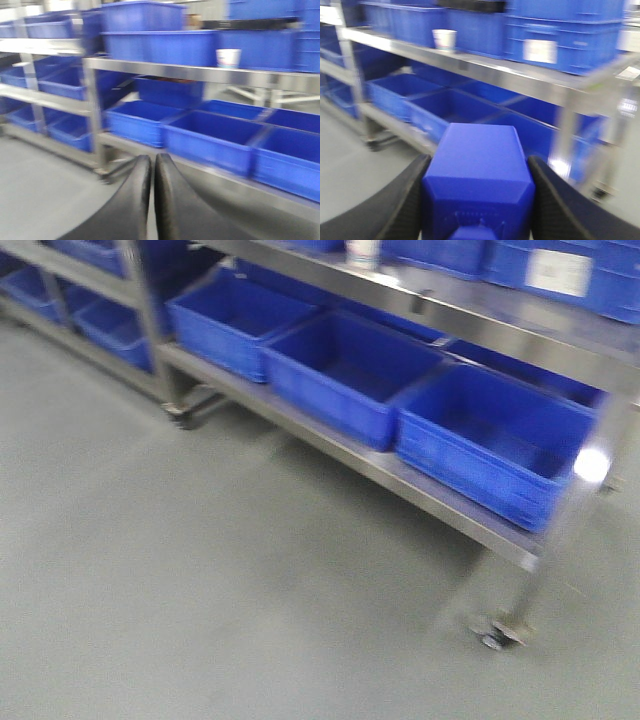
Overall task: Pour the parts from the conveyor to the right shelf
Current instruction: 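Turn into the aisle between blue-bin shelves and drive forward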
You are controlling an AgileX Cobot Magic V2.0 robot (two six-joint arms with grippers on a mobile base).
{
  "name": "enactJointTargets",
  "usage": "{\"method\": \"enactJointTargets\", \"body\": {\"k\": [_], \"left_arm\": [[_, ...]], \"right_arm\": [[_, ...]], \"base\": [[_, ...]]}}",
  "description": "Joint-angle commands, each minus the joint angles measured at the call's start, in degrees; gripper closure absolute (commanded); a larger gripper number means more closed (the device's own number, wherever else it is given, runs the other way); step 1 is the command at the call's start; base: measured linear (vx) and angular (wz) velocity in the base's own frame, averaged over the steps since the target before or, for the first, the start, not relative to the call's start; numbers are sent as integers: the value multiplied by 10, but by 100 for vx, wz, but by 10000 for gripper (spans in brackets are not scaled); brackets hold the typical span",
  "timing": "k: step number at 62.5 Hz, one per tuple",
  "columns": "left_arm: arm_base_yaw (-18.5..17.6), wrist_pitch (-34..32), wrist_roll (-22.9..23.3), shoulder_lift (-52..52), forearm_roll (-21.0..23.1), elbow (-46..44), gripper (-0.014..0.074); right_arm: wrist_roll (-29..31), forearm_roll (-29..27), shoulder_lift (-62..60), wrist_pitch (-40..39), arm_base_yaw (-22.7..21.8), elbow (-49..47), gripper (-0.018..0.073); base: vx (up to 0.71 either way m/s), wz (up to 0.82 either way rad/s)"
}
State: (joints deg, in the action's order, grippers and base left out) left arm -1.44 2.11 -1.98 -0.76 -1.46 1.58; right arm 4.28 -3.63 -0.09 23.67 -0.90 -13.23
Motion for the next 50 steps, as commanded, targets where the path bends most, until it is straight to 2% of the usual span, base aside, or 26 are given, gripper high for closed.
{"method": "enactJointTargets", "body": {"k": [1,22,50], "left_arm": [[0,-44,2,-8,2,18,603],[0,-44,2,-8,2,18,603],[0,-44,2,-8,2,18,603]], "right_arm": [[3,0,7,-47,1,-15,564],[3,0,7,-47,1,-15,564],[3,0,7,-47,1,-15,564]], "base": [[26,99],[23,88],[17,67]]}}
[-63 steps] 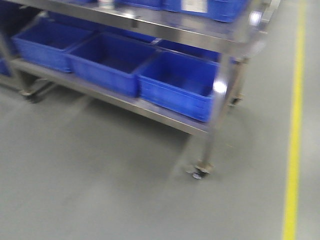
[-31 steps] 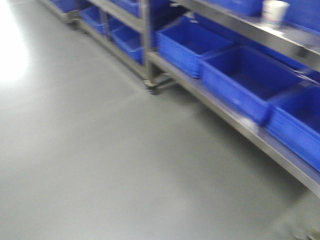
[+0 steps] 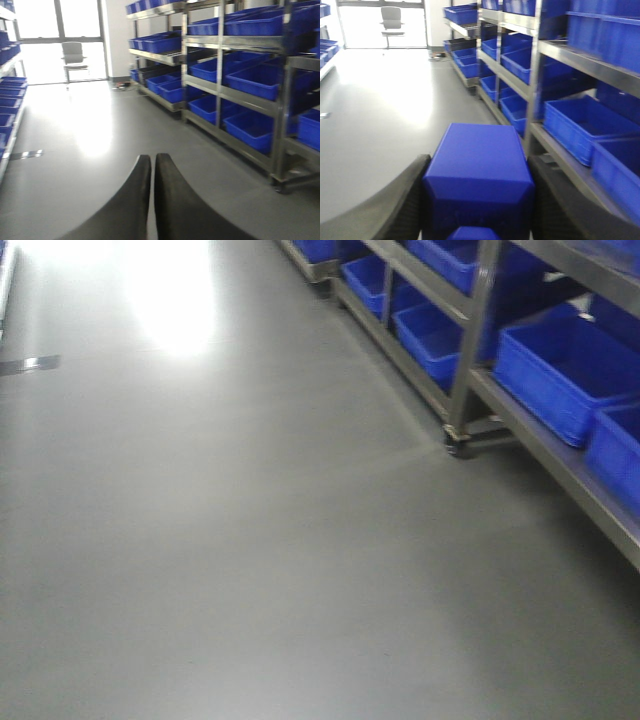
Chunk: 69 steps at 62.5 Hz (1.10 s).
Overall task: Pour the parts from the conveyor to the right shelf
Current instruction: 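Turn into the aisle between blue-bin shelves and drive forward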
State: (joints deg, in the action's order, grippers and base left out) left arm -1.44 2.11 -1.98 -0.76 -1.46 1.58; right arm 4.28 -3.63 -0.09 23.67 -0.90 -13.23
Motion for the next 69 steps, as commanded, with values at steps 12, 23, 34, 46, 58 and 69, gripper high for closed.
{"method": "enactJointTargets", "body": {"k": [12,23,34,46,58,69], "left_arm": [[0,-44,2,-8,2,18,603],[0,-44,2,-8,2,18,603],[0,-44,2,-8,2,18,603],[0,-44,2,-8,2,18,603],[0,-44,2,-8,2,18,603],[0,-44,2,-8,2,18,603]], "right_arm": [[3,0,7,-47,1,-15,564],[3,0,7,-47,1,-15,564],[3,0,7,-47,1,-15,564],[3,0,7,-47,1,-15,564],[3,0,7,-47,1,-15,564],[3,0,7,-47,1,-15,564]], "base": [[16,60],[19,45],[26,22],[36,-5],[43,-20],[47,-21]]}}
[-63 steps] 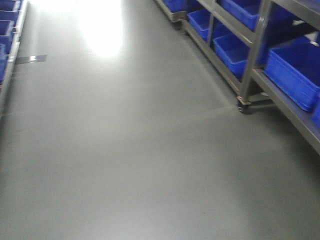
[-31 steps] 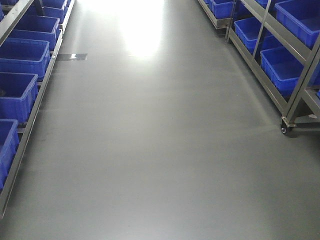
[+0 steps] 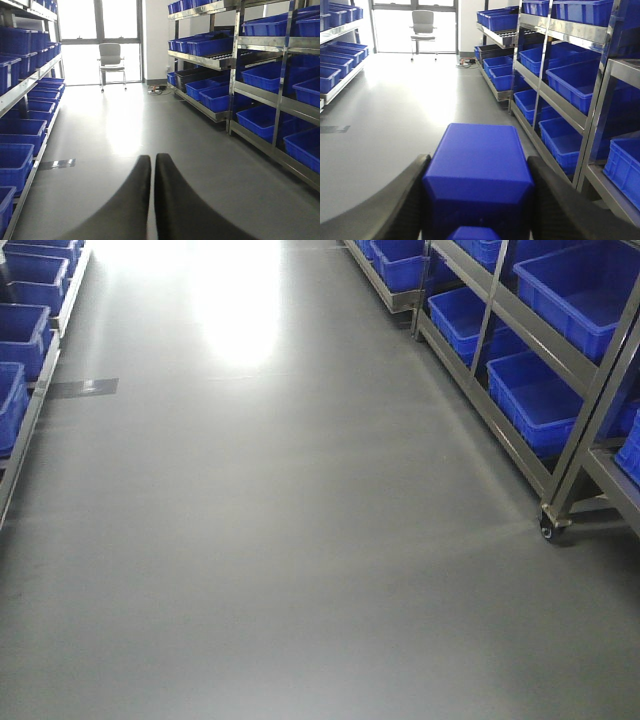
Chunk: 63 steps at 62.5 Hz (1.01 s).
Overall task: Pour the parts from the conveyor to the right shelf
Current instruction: 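Turn into the aisle between blue-bin shelves and drive forward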
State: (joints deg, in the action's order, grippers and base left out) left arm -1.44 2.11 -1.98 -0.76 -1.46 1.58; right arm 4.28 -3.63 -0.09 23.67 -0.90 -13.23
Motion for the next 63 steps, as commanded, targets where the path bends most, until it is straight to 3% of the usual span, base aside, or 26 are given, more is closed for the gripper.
{"method": "enactJointTargets", "body": {"k": [1,63], "left_arm": [[0,-44,2,-8,2,18,603],[0,-44,2,-8,2,18,603]], "right_arm": [[3,0,7,-47,1,-15,564],[3,0,7,-47,1,-15,564]], "base": [[49,-16],[56,12]]}}
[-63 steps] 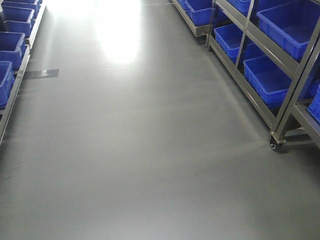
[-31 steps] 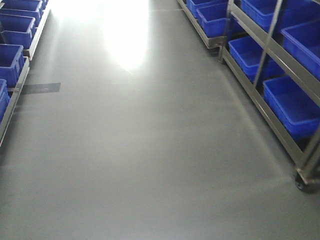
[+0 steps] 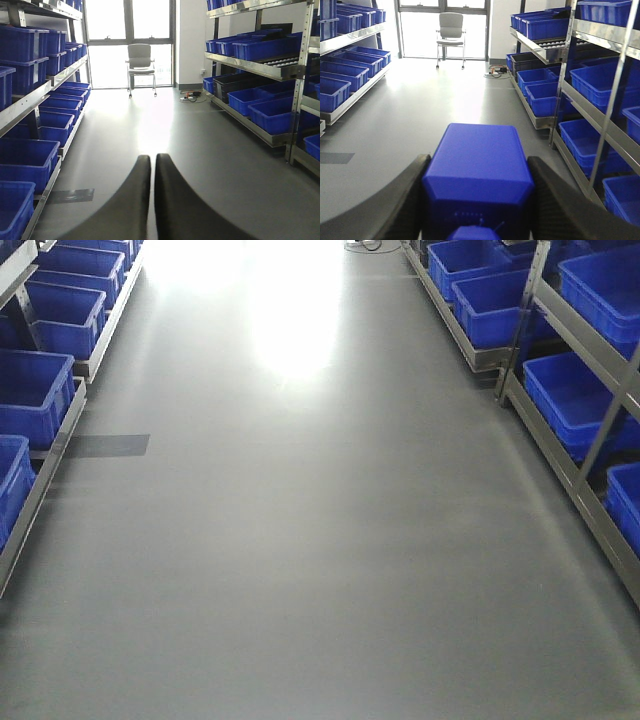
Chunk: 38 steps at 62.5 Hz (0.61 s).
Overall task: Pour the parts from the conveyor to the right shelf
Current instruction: 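Turn into the aisle between blue-bin shelves and drive forward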
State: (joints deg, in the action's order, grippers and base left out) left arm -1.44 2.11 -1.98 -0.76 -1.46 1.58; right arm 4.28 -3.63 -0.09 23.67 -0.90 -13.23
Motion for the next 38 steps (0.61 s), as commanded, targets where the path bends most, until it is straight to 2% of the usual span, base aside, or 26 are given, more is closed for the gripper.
{"method": "enactJointTargets", "body": {"k": [1,38], "left_arm": [[0,-44,2,-8,2,18,603],[0,-44,2,-8,2,18,603]], "right_arm": [[3,0,7,-47,1,-15,564],[3,0,7,-47,1,-15,564]], "base": [[59,7],[62,-2]]}}
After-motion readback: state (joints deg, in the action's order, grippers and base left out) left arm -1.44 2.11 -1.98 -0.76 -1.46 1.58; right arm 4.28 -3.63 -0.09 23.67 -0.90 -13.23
